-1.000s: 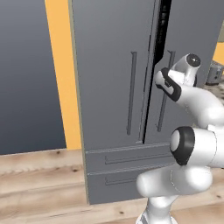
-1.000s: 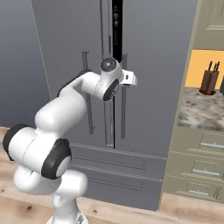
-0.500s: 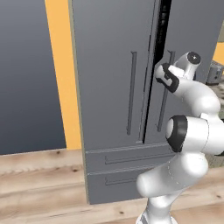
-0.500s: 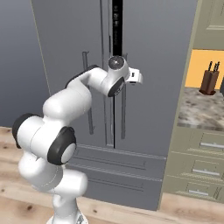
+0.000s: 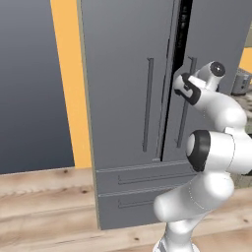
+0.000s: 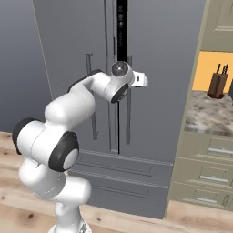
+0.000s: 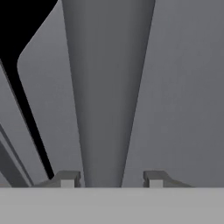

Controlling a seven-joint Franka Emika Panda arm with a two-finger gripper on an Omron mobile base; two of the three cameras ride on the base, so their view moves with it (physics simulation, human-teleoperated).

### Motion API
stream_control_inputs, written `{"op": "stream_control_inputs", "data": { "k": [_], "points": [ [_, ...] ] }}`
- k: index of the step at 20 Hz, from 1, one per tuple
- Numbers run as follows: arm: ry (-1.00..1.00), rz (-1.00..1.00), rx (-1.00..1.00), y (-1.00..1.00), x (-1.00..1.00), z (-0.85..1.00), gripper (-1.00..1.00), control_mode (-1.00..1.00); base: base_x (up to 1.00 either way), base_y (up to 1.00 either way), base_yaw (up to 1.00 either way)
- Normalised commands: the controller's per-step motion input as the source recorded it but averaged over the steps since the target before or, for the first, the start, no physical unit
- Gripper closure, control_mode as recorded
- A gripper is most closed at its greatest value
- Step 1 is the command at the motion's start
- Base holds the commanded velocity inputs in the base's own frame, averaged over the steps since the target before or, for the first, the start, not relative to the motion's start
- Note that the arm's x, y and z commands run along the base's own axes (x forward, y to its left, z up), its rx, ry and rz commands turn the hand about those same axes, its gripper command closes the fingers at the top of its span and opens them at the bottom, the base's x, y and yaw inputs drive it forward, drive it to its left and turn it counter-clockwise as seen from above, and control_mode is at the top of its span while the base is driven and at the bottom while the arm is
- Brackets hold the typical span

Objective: Move the hot dog bun to the plate on the dining table and place the condiment next to that plate. Then navigate to the fridge and take the sausage and place it on the plate as well.

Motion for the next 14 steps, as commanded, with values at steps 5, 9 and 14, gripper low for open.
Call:
{"op": "stream_control_inputs", "data": {
  "k": [5,9,14],
  "points": [
    [0.07,0.00,-0.05,0.06,0.05,-0.22,1.00,-1.00,0.00,0.00,0.00],
    [-0.01,-0.01,0.00,-0.45,-0.52,-0.02,1.00,-1.00,0.00,0.00,0.00],
    [-0.02,-0.05,0.07,-0.86,-0.90,0.07,1.00,-1.00,0.00,0.00,0.00]
  ]
}}
